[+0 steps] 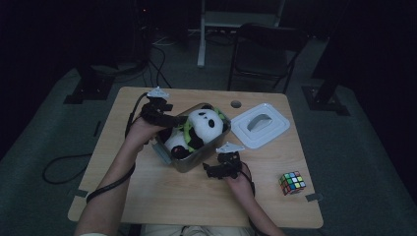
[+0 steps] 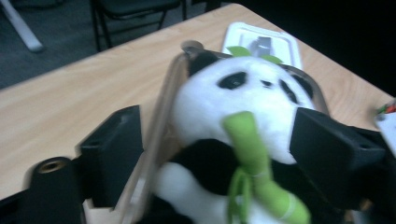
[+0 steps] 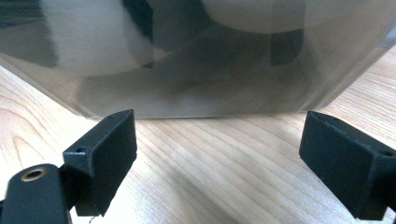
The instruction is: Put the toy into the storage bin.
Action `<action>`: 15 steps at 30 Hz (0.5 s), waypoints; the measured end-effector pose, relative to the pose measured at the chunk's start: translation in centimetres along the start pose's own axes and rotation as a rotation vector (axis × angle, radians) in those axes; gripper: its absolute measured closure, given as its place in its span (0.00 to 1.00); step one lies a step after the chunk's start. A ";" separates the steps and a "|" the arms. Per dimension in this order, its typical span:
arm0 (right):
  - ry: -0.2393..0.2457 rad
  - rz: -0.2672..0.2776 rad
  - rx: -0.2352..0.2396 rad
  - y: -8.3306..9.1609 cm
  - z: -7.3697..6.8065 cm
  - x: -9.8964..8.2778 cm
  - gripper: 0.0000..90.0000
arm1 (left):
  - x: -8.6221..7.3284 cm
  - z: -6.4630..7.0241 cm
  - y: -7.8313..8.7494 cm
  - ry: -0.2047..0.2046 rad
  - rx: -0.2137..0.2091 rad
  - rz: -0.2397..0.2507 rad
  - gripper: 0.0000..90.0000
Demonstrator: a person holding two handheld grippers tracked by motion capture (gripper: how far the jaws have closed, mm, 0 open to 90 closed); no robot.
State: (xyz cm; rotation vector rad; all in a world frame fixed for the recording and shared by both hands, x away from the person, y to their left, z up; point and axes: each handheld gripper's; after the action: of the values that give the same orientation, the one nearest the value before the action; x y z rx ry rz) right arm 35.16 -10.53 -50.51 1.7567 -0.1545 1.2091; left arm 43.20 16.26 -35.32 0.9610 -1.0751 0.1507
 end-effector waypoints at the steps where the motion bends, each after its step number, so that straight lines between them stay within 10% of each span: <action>1: 0.000 -0.001 0.003 0.0 0.0 0.0 0.12 | 0.0 -0.4 0.0 0.003 0.012 -0.001 0.20; 4: -0.003 -0.004 0.006 0.0 0.1 0.0 0.12 | -0.3 -1.6 -0.3 0.005 0.037 -0.025 0.03; 15: -0.014 -0.008 0.007 0.1 0.6 -0.2 0.12 | -3.1 -4.6 -0.9 0.044 0.092 -0.082 0.02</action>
State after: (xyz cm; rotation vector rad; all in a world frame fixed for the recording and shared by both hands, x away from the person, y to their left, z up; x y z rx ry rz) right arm 35.37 -11.10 -50.61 1.7707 -0.1521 1.1928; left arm 45.23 20.11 -38.95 1.0778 -0.9934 0.1541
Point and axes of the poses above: each handheld gripper's, and its own axes: y roughly backward along the jaws, x roughly out of its top, z roughly to its right, and after that the axes turned 3 degrees about y, right-handed
